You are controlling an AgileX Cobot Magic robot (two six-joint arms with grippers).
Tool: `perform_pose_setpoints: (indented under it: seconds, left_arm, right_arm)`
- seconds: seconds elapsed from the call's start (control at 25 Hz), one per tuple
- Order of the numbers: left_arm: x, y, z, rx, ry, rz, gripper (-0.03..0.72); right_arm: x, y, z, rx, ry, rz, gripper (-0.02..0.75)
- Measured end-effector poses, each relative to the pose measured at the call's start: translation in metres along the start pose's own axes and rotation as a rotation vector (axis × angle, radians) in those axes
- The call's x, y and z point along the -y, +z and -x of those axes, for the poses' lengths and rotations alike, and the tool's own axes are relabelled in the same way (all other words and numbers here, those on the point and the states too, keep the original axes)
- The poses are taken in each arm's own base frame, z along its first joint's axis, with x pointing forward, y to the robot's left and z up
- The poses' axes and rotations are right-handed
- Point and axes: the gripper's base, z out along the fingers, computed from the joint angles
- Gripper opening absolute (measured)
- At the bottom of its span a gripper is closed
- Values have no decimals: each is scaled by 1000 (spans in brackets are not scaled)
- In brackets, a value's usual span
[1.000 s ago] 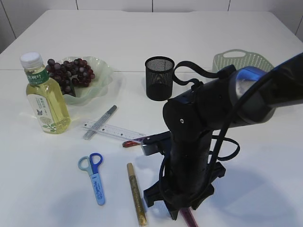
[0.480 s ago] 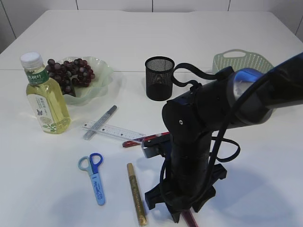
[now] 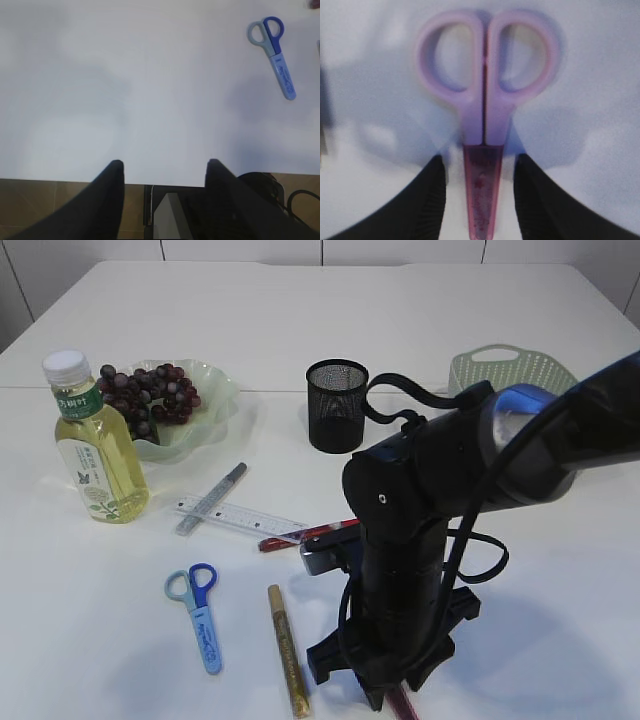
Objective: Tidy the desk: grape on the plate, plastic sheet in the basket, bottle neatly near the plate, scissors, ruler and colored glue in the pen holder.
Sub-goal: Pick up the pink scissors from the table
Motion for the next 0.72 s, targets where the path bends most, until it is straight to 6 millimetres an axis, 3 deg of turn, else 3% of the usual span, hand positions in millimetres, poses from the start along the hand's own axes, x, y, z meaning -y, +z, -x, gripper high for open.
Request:
perform_pose_setpoints:
  seconds: [0.28,0.72]
  left_arm:
    - [0,0,0,0,1,2,379]
    - [0,0,0,1,1,3,379]
  right_arm:
    - [0,0,0,0,0,0,197]
    - [0,0,0,0,0,0,176]
